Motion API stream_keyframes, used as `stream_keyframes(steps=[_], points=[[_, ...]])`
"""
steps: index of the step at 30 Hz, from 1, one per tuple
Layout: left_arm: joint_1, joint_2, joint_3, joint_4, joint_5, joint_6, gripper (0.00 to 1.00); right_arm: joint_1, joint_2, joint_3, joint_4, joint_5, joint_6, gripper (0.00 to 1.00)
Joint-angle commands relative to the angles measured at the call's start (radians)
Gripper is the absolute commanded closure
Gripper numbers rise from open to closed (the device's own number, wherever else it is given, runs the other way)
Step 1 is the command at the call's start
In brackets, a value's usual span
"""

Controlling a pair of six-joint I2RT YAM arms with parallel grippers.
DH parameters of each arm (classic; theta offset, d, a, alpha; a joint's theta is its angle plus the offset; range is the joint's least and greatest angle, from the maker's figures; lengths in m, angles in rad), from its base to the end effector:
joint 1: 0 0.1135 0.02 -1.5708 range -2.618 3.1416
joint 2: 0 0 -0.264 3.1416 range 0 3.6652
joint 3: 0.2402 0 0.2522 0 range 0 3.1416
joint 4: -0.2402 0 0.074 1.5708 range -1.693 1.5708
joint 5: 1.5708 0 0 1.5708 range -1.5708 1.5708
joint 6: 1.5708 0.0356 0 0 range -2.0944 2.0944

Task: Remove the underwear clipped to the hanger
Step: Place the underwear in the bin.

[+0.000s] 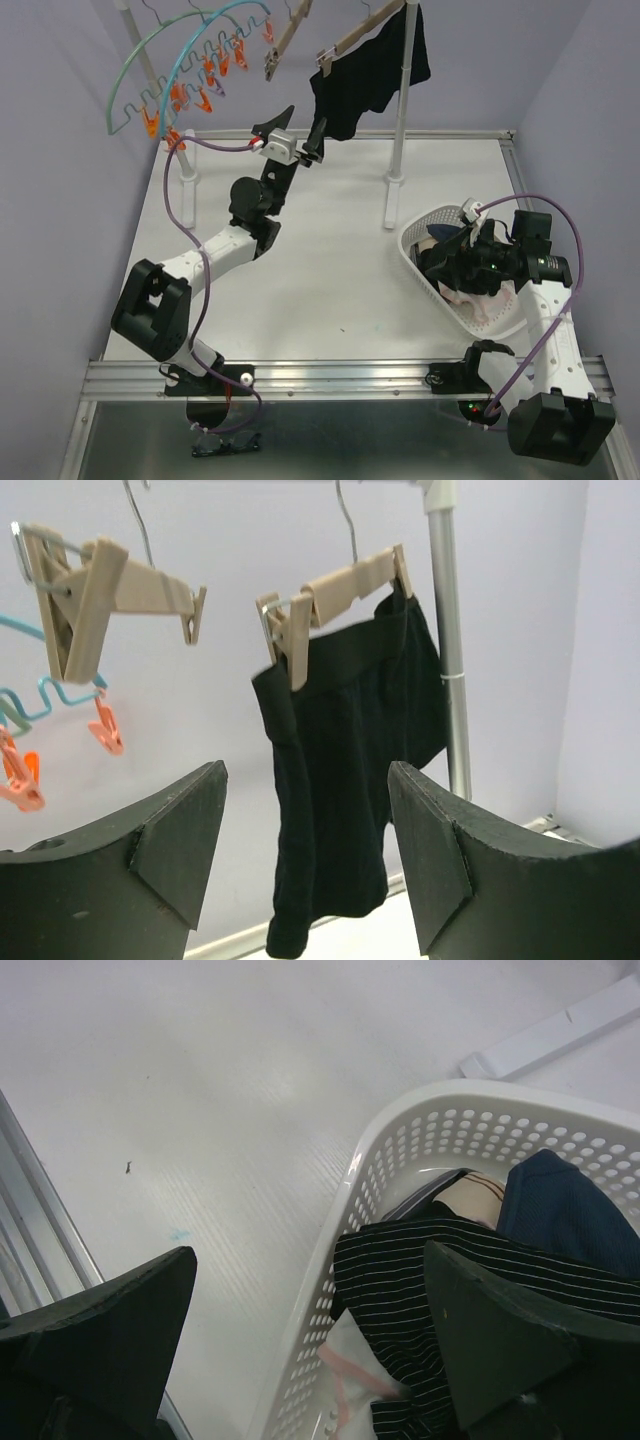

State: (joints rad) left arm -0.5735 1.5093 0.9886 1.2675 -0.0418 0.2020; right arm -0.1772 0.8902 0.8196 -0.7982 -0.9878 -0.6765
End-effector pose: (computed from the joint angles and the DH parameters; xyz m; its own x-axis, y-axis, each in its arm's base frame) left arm 0.2751 -0.1759 0.3816 0.6626 -0.1894 -0.7246 0.3914 0.9125 0.1194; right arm 0.1656 0.0005 0.2898 -0.3146 -0.2938 -0.9026 -0.8086 0.5809 0.0928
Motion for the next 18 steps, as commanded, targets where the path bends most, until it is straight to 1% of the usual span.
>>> stream_keyframes(steps=[1, 3, 9, 12, 15, 18], points=[[0.029, -0.04, -0.004, 0.141, 0.037, 0.04, 0.23, -0.007, -0.014, -0.017, 0.031, -0.011, 0.003, 0.0], [0.043, -0.026, 0.007, 0.136, 0.101, 0.018, 0.23, -0.007, -0.014, -0.017, 0.033, -0.009, 0.005, 0.0], [0.096, 0.032, 0.065, 0.115, 0.206, -0.027, 0.22, -0.007, -0.014, -0.017, 0.031, -0.008, 0.003, 0.0], [0.103, 0.063, 0.107, 0.107, 0.243, -0.036, 0.22, -0.007, -0.016, -0.017, 0.031, -0.006, 0.005, 0.0], [0.104, 0.089, 0.143, 0.109, 0.26, -0.047, 0.22, -0.007, -0.014, -0.017, 0.033, -0.006, 0.003, 0.0], [0.104, 0.121, 0.18, 0.116, 0.235, -0.062, 0.22, -0.007, -0.013, -0.017, 0.033, -0.006, 0.003, 0.0]])
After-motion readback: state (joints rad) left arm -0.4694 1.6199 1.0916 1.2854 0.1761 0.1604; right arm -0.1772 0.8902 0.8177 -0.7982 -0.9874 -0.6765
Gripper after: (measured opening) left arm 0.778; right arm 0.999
